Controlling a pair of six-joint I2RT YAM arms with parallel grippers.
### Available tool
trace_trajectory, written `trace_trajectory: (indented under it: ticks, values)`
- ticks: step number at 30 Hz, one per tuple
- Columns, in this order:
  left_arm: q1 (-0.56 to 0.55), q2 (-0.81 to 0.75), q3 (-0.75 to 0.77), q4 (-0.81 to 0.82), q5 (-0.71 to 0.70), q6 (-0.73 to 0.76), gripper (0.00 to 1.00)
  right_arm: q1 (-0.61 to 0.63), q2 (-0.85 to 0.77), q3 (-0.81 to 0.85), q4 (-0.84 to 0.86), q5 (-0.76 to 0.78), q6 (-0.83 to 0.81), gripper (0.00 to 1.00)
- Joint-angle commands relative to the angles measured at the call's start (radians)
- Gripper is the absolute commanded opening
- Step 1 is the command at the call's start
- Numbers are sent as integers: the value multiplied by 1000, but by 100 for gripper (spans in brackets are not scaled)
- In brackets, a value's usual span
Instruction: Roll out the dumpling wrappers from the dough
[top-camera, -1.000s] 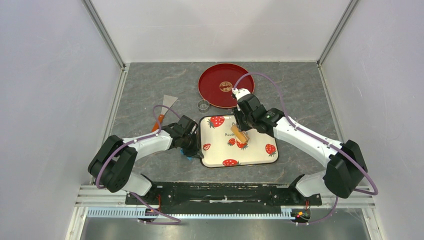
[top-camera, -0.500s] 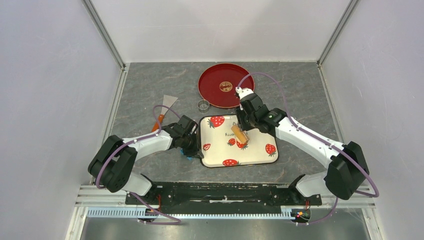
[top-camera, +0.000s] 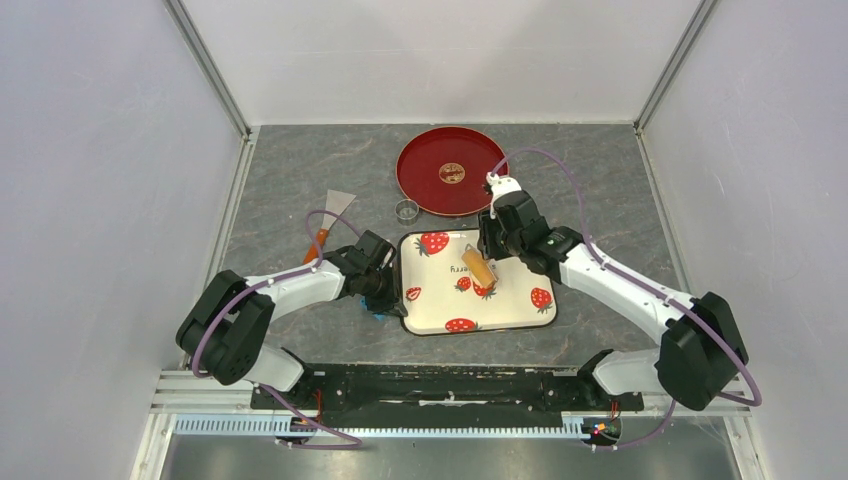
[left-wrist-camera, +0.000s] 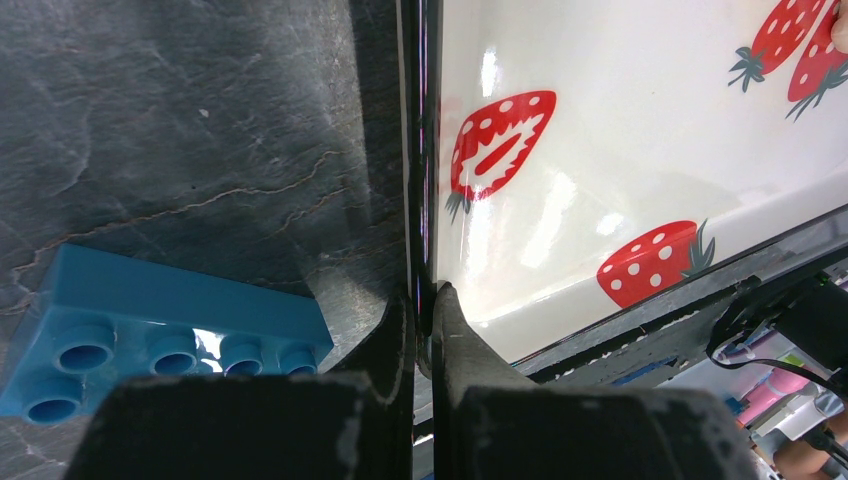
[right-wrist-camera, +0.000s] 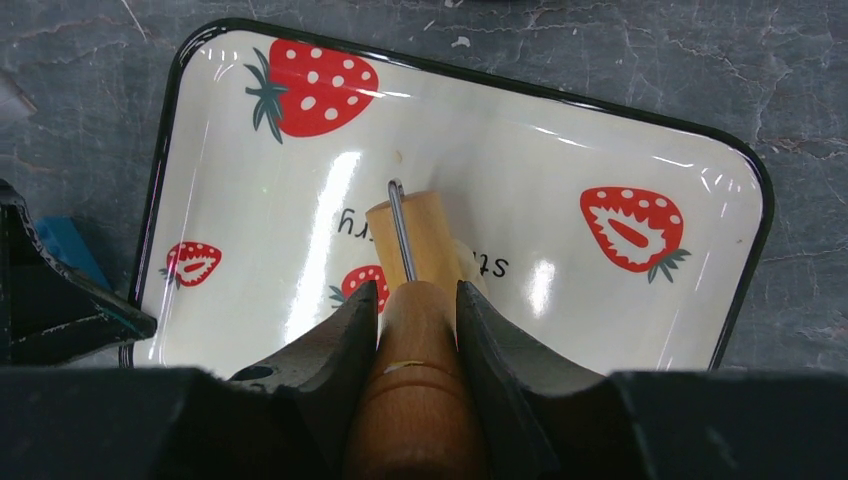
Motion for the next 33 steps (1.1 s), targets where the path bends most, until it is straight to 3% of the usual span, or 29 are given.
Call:
trace_trajectory:
  ticks: [1,11,33]
  values:
    - [-11,73,-52,-70,-141,28,2,2,114,-229,-382,-81,22,0]
    - [-11,71,-55,-69,-141,27,2,-1,74,-273,-372,-67,30,0]
    - [-11,70,-54,-68,-142,27,2,-56,-40,129,-490,61,40,0]
